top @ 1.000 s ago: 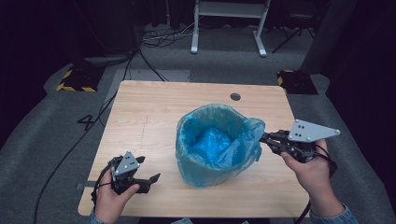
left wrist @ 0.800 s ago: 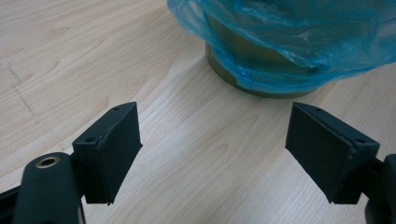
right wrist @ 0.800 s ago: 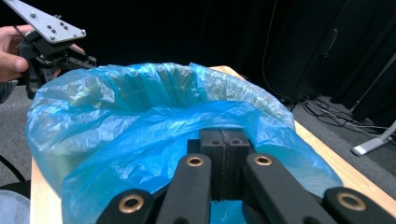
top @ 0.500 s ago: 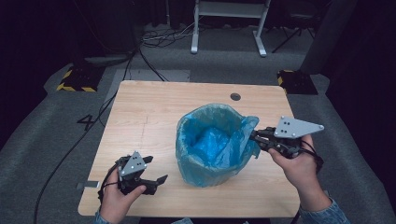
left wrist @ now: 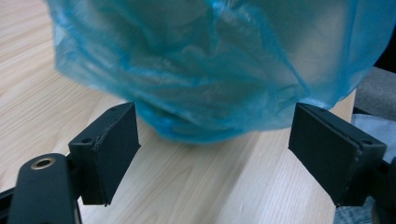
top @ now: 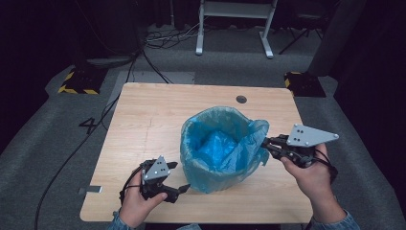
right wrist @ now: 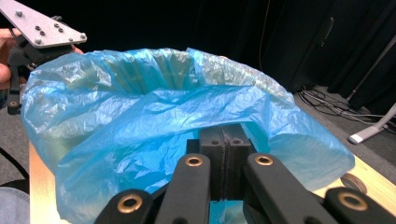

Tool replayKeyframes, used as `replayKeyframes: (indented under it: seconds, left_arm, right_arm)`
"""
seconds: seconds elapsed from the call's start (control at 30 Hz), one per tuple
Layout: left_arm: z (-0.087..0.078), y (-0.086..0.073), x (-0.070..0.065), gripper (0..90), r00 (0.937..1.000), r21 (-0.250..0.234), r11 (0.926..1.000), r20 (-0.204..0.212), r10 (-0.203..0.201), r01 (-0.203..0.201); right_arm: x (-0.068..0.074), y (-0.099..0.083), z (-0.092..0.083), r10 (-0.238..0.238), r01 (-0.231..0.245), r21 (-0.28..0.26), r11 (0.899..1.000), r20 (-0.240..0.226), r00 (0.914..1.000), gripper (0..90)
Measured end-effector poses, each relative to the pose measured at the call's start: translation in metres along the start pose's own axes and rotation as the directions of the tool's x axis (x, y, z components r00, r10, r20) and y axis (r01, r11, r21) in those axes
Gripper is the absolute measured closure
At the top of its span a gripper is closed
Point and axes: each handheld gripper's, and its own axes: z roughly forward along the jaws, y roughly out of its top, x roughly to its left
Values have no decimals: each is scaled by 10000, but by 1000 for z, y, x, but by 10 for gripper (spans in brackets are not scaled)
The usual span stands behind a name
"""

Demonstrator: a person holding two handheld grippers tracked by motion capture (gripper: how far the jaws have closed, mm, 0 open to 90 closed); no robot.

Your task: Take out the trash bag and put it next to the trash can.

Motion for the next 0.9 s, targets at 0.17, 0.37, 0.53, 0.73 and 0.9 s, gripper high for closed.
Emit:
replayKeyframes:
  seconds: [0.17,0.37,0.53,0.73,0.9]
  left_arm:
    - [11,6,1,158,9997,10,10000,241,86,-86]
    - [17,13,4,251,9990,-186,9998,438,46,-37]
    - [12,20,4,434,9996,-190,9998,247,106,-101]
    - [1,23,6,676,9997,-417,9991,207,114,-106]
    - [-13,30,5,768,9994,-618,9975,-49,346,-348]
  right_arm:
    - [2,-4,-4,48,-49,86,10000,120,9999,894]
    - [3,-9,-5,105,-109,228,9997,176,9998,888]
    - [2,-14,-5,246,-251,283,9993,180,9995,885]
    - [1,-15,-5,237,-242,298,9993,180,9996,877]
    - [-3,-14,-6,330,-337,226,9992,298,9990,848]
